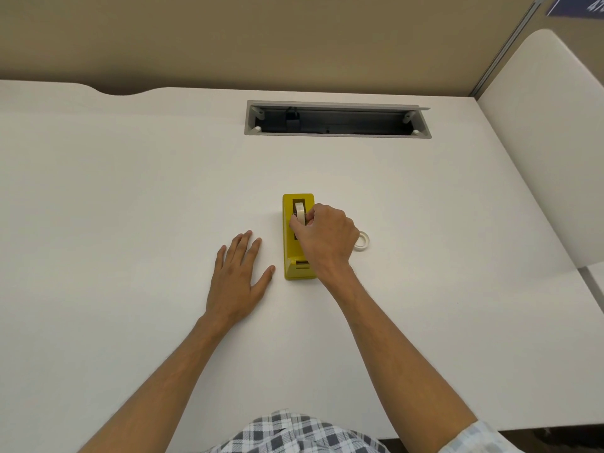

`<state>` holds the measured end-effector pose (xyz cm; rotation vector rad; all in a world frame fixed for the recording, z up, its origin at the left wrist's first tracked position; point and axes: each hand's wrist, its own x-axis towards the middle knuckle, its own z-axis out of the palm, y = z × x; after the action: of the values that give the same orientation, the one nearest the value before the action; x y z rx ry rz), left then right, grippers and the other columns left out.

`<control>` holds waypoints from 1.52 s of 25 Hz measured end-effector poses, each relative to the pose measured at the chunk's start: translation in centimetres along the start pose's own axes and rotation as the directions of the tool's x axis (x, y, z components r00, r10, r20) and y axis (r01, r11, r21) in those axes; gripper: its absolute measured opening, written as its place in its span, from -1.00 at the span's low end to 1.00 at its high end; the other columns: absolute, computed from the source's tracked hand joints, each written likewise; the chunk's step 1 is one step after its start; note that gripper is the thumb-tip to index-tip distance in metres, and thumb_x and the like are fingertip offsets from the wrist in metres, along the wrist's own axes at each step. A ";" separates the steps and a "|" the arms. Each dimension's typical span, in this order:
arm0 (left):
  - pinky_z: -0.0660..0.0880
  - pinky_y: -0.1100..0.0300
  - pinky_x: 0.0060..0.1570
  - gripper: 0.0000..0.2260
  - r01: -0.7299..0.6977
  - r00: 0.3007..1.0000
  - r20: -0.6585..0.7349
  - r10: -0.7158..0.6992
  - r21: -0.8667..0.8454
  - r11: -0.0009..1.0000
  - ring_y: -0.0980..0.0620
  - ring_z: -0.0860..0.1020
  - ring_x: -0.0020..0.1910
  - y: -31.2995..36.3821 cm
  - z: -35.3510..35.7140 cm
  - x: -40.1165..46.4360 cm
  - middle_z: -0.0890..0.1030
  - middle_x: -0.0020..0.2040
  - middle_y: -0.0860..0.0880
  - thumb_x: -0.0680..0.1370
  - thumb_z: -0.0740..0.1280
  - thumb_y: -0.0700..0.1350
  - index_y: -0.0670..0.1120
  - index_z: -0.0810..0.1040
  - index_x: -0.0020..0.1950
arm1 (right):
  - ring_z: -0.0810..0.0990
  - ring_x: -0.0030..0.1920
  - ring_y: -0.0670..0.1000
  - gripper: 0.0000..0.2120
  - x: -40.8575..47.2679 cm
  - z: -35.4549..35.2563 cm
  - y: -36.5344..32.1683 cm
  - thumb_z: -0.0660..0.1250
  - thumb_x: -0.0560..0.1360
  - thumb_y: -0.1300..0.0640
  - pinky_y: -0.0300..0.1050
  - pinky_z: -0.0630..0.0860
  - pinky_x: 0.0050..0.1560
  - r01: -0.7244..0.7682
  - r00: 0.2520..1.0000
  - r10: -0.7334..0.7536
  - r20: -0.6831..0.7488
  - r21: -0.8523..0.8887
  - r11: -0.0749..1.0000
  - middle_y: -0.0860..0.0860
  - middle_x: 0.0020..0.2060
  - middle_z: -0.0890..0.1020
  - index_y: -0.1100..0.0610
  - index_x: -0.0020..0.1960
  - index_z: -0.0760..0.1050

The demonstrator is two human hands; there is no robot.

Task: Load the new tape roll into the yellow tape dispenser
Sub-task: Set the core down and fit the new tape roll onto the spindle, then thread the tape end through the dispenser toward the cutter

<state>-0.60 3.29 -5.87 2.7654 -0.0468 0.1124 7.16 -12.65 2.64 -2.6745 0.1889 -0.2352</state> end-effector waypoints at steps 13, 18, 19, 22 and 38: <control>0.00 -0.02 0.53 -0.39 -0.001 1.000 -0.008 0.001 -0.011 1.000 -0.01 0.11 0.56 0.1 0.0 0.0 0.20 0.56 -0.05 0.56 -0.01 0.25 -0.06 0.25 0.52 | 0.53 0.00 0.07 -0.62 0.3 -0.1 1.4 0.36 0.39 -0.03 -0.11 0.42 -0.22 0.284 0.949 -0.292 0.120 0.081 0.955 0.00 0.12 0.48 0.04 0.18 0.51; -0.01 -0.01 0.53 -0.39 -0.001 1.000 -0.013 0.001 -0.008 1.000 0.00 0.10 0.56 0.0 0.0 0.0 0.20 0.56 -0.05 0.56 -0.02 0.25 -0.05 0.24 0.52 | 0.56 -0.08 0.02 -0.62 -0.2 -0.2 1.7 0.36 0.39 -0.02 -0.17 0.39 -0.27 0.285 0.953 -0.295 0.070 0.132 0.949 -0.04 0.11 0.50 0.02 0.19 0.50; -0.01 -0.01 0.53 -0.39 -0.002 1.000 -0.015 0.002 -0.011 1.000 0.00 0.10 0.56 0.0 0.1 0.0 0.20 0.56 -0.05 0.56 -0.01 0.25 -0.05 0.24 0.52 | 0.57 -0.10 0.01 -0.62 -0.4 -0.3 1.8 0.36 0.40 -0.01 -0.18 0.39 -0.28 0.285 0.955 -0.294 0.042 0.146 0.947 -0.05 0.11 0.51 0.02 0.20 0.50; -0.02 -0.01 0.53 -0.38 -0.005 1.000 -0.011 0.005 -0.025 1.000 0.00 0.09 0.56 0.0 0.1 0.0 0.19 0.56 -0.05 0.56 -0.01 0.25 -0.05 0.25 0.52 | 0.58 -0.14 0.01 -0.71 -1.3 -0.4 2.2 0.35 0.44 0.04 -0.15 0.47 -0.32 0.284 0.959 -0.280 -0.045 0.179 0.942 -0.03 0.06 0.54 0.03 0.16 0.54; 0.10 0.01 0.49 -0.48 -0.089 0.994 -0.082 0.068 -0.288 0.953 -0.03 0.09 0.56 4.8 -2.8 5.3 0.16 0.57 -0.06 0.61 0.22 0.05 -0.05 0.20 0.53 | 0.55 0.02 0.09 -0.65 -3.8 -1.0 3.6 0.32 0.48 0.09 -0.03 0.52 -0.21 0.402 0.915 -0.402 0.007 0.029 0.915 0.07 0.17 0.54 0.06 0.27 0.50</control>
<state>4.21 -0.21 -1.05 2.4625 -0.1438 0.2079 2.90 -15.68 1.44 -2.6612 -0.3738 -0.3432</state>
